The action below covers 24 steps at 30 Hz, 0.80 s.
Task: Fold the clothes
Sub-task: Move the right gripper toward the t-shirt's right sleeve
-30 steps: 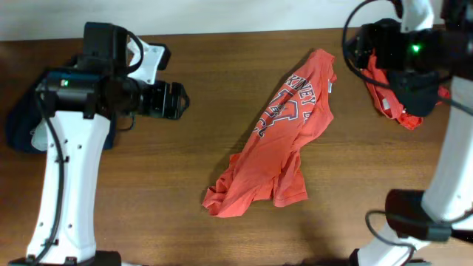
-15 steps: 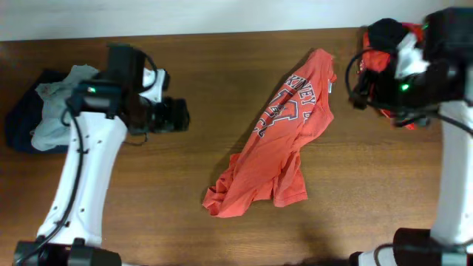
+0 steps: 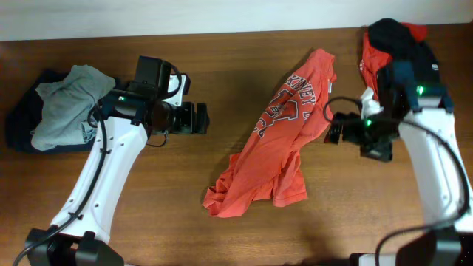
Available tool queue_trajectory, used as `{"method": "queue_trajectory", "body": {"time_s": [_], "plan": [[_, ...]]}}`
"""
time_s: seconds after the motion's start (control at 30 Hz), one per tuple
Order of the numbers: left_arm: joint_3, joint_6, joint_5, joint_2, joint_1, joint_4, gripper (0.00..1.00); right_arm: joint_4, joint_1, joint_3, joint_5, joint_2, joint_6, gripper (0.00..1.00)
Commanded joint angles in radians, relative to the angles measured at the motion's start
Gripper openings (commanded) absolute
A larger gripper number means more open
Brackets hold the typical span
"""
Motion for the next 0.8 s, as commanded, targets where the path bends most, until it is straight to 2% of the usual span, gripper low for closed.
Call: {"method": "queue_trajectory", "body": {"time_s": [0.0,0.33,0.77], "plan": [[-0.006,-0.002,-0.054,0.002,-0.002,0.010,0.99,0.064,-0.005,-0.105,-0.027,-0.108,0.012,0.99],[-0.006,-0.002,-0.054,0.029,-0.002,0.032,0.99,0.242,-0.005,-0.314,-0.095,-0.156,0.011,0.99],[-0.006,-0.002,-0.050,0.128,-0.002,0.034,0.99,0.280,-0.005,-0.419,-0.108,-0.156,0.023,0.99]]}}
